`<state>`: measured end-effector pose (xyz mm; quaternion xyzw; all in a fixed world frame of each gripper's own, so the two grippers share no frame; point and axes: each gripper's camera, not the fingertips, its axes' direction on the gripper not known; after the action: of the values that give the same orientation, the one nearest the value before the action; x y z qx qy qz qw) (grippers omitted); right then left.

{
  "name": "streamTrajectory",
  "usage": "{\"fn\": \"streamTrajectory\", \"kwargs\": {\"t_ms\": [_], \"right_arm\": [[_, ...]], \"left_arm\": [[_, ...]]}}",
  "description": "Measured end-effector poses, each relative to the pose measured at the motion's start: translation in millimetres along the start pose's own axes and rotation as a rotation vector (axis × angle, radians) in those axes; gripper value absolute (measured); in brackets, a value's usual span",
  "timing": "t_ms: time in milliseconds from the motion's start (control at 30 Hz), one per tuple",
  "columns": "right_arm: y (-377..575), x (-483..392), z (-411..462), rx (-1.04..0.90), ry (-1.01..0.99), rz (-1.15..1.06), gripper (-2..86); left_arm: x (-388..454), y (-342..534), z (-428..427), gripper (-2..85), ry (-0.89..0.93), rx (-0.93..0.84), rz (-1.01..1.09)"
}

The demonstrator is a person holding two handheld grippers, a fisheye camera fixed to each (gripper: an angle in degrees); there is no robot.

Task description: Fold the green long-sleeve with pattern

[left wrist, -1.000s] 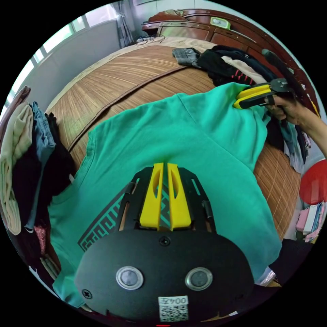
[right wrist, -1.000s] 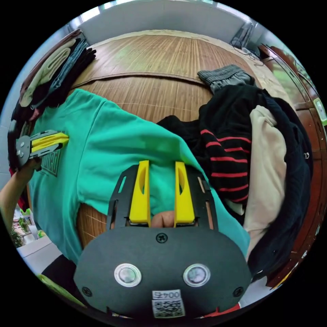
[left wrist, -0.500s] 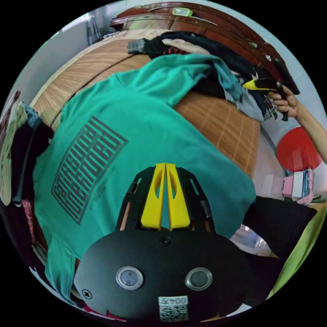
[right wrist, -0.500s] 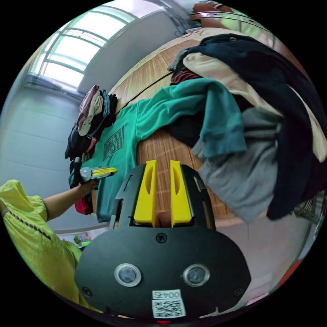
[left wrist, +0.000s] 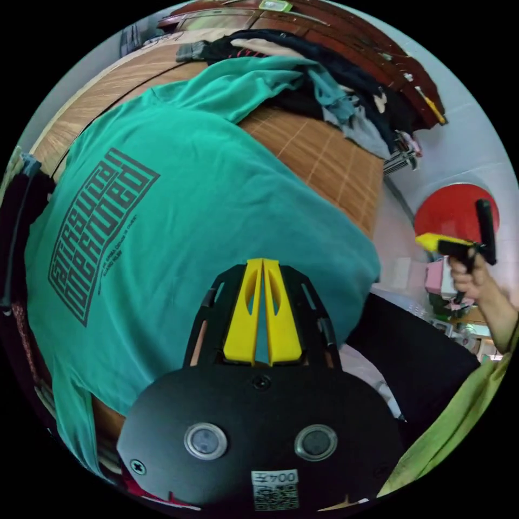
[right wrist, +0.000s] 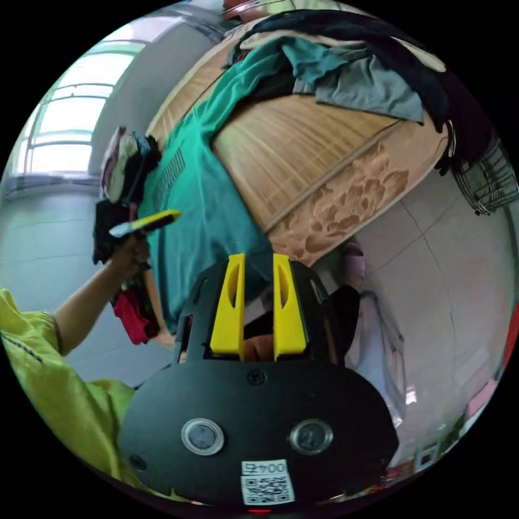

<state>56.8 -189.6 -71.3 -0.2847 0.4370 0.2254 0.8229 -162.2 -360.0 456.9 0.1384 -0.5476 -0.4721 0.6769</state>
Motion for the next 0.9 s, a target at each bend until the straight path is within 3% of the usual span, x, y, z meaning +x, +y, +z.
{"fn": "streamTrajectory", "kwargs": {"t_ms": [67,167,300,367,500,567,633,900], "right_arm": [[13,-9,35,-0.090,0.171,-0.171,10.3],[23,-14,65,-0.163,0.269,-0.382,11.1],[31,-6,92,-0.206,0.395,-0.571,11.2],[36,1,101,-0.198,0.409,-0.611,11.1],[28,42,94,-0.236,0.072,-0.299,10.7],[32,99,94,-0.183,-0.320,0.067,11.2],[41,128,103,-0.124,-0.481,0.219,11.7],[68,148,148,-0.069,-0.676,0.280,10.4]], "left_arm": [[36,17,-16,1.3,0.006,0.049,0.062],[116,47,-19,3.3,-0.077,0.057,0.203],[209,67,9,6.4,-0.207,-0.053,0.344],[226,62,11,6.5,-0.201,-0.087,0.315],[220,34,-13,6.0,-0.077,-0.115,0.106],[212,23,-25,5.7,-0.066,-0.123,0.049],[200,8,-38,5.3,-0.050,-0.148,0.009],[181,-46,-72,3.8,-0.041,-0.197,-0.040]]}}
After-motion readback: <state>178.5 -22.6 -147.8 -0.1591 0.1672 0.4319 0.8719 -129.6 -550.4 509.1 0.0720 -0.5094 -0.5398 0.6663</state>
